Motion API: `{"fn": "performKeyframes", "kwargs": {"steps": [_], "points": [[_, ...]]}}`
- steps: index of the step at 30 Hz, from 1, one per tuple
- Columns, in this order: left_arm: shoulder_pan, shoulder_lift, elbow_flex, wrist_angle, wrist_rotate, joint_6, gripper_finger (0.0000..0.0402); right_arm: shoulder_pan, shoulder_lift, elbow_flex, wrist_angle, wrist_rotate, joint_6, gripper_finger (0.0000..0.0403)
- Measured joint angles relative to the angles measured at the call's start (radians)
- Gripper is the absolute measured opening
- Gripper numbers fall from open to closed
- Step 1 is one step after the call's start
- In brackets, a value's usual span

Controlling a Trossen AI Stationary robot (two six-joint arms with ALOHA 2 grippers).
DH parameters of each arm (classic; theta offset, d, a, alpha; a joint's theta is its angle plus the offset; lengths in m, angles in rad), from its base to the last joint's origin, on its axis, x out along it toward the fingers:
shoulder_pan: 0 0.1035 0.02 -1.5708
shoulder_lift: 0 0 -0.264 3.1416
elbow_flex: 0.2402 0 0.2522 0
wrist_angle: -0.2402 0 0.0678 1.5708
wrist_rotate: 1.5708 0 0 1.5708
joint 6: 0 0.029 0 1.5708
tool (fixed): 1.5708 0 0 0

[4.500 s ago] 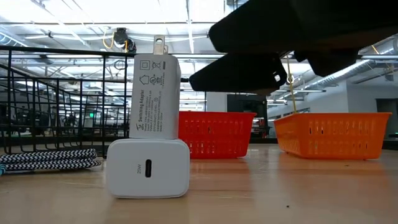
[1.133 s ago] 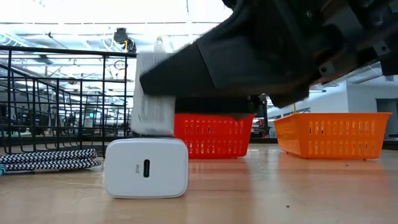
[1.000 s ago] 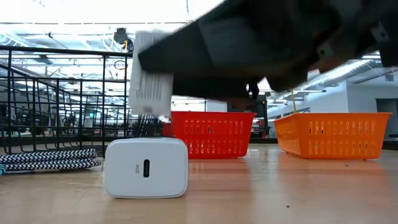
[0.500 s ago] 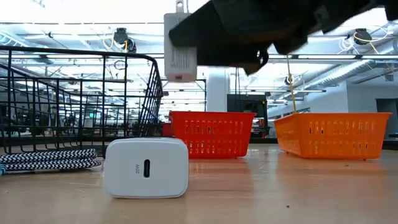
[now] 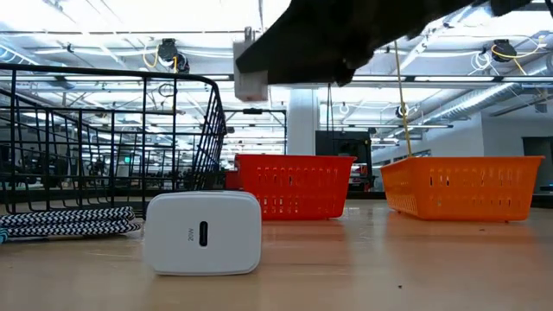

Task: Pick and place items into bin
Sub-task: Put the white charger adapter into the red basket

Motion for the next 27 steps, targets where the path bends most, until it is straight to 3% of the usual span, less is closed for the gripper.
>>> {"fn": "performKeyframes", "kwargs": {"steps": [14,27], "points": [[0.0,0.0,0.0,0.0,0.0,0.0,0.0292,-0.122,0.0,0.0,-0.122,-0.004,0.014,0.0157],[0.0,0.0,0.0,0.0,0.0,-0.002,0.0292,-0.198,0.0,0.0,-0.274,-0.039,0.166,0.0161]]}}
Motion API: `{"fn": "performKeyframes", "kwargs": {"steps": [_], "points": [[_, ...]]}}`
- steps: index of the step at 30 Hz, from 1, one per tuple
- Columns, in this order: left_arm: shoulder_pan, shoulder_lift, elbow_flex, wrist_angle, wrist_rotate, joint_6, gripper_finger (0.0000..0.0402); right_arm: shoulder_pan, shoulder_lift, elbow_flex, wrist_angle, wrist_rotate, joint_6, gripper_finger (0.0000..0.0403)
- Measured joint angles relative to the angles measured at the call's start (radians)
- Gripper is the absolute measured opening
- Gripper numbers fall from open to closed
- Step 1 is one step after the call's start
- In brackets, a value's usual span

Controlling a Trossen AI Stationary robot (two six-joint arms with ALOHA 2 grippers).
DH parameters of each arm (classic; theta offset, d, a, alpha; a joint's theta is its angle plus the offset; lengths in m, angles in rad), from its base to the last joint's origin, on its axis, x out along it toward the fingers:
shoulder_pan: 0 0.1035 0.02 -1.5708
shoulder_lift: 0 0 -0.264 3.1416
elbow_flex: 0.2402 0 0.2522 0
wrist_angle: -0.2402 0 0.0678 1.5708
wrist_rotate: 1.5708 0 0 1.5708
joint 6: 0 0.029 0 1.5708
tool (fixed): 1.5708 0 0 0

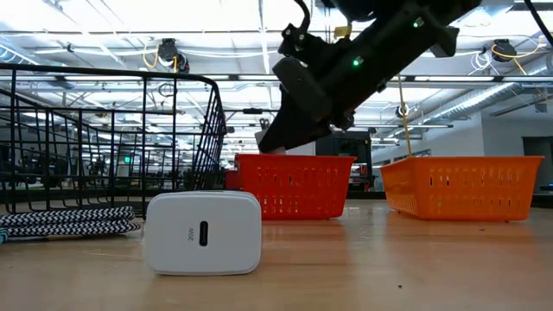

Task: Pick and place items into bin
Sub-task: Put the white charger adapter into the red basket

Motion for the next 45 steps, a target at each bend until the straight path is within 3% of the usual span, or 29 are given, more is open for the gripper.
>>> {"fn": "performKeyframes", "kwargs": {"steps": [8,37,45], "points": [[0.0,0.0,0.0,0.0,0.0,0.0,0.0292,-0.053,0.0,0.0,-0.004,-0.1,0.042,0.0155],[0.0,0.0,0.0,0.0,0.001,0.002,0.0292,-0.074,0.058,0.0,0.005,-0.127,0.072,0.0168],[0.0,0.0,0.0,-0.001,0.001,0.002,0.0292,-0.092,0.056,-0.086,0.151,-0.151,0.081,0.0156]]}}
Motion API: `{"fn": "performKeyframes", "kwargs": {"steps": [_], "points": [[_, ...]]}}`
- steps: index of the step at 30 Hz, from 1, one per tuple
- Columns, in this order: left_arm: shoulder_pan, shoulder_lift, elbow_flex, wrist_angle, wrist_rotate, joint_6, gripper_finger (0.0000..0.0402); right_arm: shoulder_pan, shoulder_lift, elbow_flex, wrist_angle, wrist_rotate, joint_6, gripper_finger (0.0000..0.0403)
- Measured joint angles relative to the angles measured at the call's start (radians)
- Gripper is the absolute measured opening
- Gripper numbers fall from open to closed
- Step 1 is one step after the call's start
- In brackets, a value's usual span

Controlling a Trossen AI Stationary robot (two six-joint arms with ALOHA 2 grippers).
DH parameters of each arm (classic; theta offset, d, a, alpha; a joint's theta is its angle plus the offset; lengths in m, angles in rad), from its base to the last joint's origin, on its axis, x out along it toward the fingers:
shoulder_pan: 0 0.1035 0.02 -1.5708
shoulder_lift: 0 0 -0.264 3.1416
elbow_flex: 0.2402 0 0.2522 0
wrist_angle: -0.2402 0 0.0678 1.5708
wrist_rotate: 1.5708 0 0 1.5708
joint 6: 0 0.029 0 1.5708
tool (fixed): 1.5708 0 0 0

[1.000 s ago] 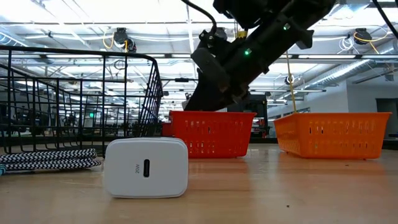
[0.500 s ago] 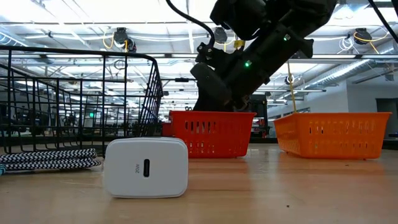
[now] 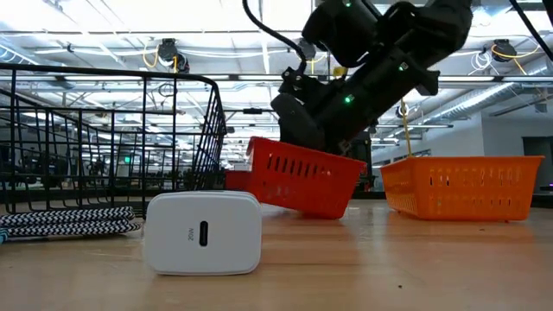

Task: Pick and place items into bin
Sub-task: Put the white charger adapter into the red basket, then put the blue charger cable into the black wire basket

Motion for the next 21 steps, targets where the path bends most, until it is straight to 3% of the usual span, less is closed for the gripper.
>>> {"fn": "performKeyframes", "kwargs": {"steps": [9,21], "points": [[0.0,0.0,0.0,-0.002,0.001,0.0,0.0292,0.0,0.0,-0.028,0.062,-0.052,-0.036,0.0185],[0.0,0.0,0.0,-0.008,0.004,0.0,0.0292,0.0,-0.025,-0.027,0.065,-0.115,-0.047,0.0181]]}}
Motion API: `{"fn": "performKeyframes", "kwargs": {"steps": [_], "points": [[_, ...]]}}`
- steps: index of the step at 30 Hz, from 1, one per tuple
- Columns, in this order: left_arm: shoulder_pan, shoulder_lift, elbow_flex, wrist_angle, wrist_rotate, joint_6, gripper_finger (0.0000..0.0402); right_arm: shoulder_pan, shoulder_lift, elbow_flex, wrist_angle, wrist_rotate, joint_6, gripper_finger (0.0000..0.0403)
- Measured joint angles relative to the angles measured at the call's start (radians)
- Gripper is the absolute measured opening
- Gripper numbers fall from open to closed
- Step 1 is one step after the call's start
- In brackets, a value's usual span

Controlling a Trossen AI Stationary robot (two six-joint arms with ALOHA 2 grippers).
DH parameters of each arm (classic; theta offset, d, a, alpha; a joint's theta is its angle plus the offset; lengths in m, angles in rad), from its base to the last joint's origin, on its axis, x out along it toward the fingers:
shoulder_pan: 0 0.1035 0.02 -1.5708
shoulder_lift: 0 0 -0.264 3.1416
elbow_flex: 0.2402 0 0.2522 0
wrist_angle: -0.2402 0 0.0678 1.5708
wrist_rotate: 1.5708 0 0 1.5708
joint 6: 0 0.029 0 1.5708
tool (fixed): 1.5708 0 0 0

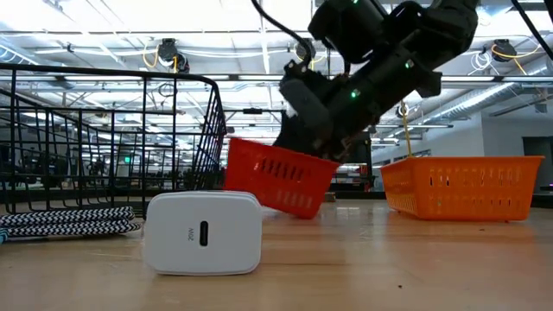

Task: Pick and place items into bin
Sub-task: Put the blue charger cable into the black wire basket

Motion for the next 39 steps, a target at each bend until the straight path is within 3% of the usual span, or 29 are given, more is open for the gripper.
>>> {"fn": "performKeyframes", "kwargs": {"steps": [11,22,29,39], "points": [[0.002,0.0,0.0,-0.009,-0.004,-0.001,0.0292,0.024,-0.049,0.0,-0.02,-0.015,-0.052,0.018],[0.002,0.0,0.0,-0.014,-0.005,0.0,0.0292,0.145,-0.172,0.002,-0.003,0.016,-0.178,0.018],[0.009,0.0,0.0,-0.013,-0.005,0.0,0.0292,0.291,-0.096,0.003,0.177,0.032,-0.321,0.018],[0.026,0.0,0.0,-0.033,-0.004,-0.019,0.0292,0.39,-0.023,0.103,0.133,-0.046,-0.447,0.018]]}}
